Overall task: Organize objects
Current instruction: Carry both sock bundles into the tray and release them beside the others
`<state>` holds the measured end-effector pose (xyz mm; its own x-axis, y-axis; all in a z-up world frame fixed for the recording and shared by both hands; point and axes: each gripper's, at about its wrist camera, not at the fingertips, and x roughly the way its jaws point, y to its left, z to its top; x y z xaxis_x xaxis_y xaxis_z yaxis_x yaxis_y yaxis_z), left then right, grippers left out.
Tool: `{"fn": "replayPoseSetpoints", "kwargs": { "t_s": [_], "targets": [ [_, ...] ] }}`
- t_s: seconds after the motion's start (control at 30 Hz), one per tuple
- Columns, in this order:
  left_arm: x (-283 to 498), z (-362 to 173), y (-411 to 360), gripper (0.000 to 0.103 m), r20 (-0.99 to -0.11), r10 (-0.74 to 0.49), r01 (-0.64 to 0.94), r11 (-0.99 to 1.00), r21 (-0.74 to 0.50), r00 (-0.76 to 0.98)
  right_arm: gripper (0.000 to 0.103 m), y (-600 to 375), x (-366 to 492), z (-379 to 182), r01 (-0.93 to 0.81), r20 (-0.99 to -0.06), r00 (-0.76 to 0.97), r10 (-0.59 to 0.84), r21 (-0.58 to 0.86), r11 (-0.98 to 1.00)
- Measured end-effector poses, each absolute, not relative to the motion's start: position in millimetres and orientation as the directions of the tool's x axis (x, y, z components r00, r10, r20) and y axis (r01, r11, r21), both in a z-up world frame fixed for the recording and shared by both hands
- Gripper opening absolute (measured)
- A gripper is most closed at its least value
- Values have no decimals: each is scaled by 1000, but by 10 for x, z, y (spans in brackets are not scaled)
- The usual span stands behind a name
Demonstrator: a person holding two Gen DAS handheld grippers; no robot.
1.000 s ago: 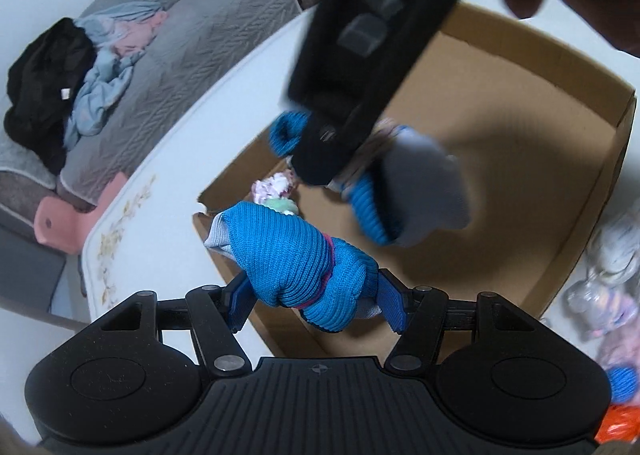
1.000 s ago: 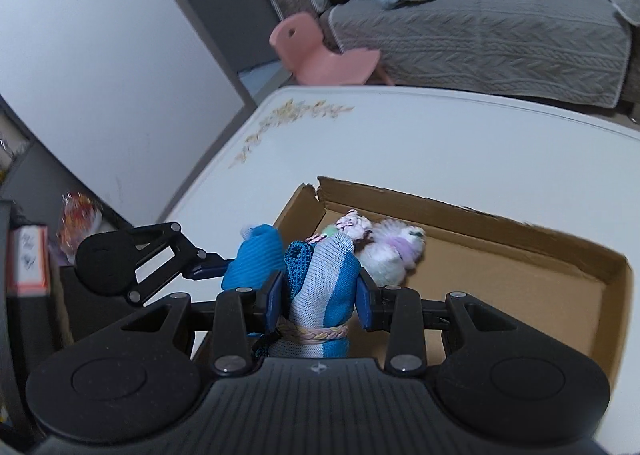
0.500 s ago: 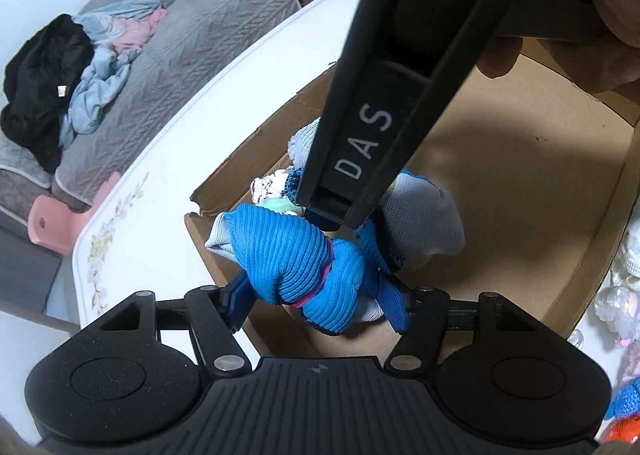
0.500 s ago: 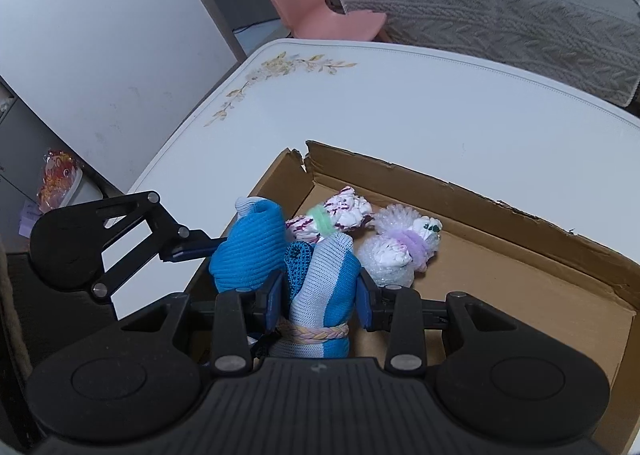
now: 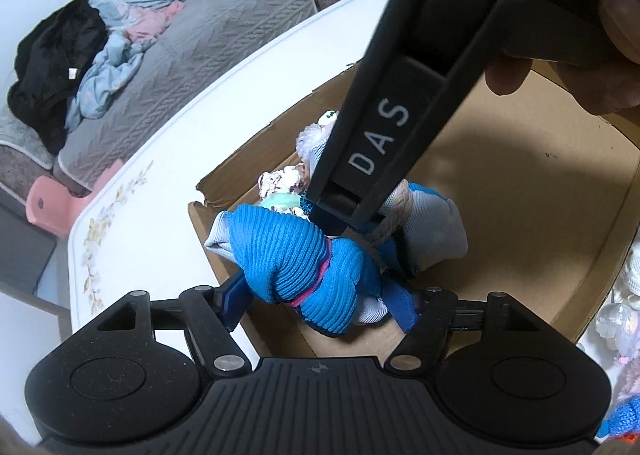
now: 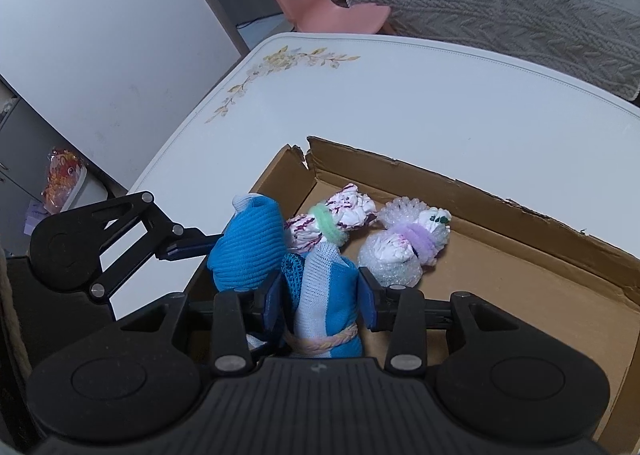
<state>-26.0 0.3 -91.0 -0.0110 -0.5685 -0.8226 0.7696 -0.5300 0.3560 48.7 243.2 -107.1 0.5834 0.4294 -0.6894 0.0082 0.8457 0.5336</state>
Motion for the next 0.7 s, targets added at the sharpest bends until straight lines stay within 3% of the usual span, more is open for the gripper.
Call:
{"fn": "replayPoseSetpoints", "kwargs": {
  "t_s": [0.7],
  "targets": [
    [-202, -670, 150, 84, -787, -612, 840, -468, 275, -83, 46, 2360, 369, -906, 48, -667, 626, 404, 550, 834]
  ]
}}
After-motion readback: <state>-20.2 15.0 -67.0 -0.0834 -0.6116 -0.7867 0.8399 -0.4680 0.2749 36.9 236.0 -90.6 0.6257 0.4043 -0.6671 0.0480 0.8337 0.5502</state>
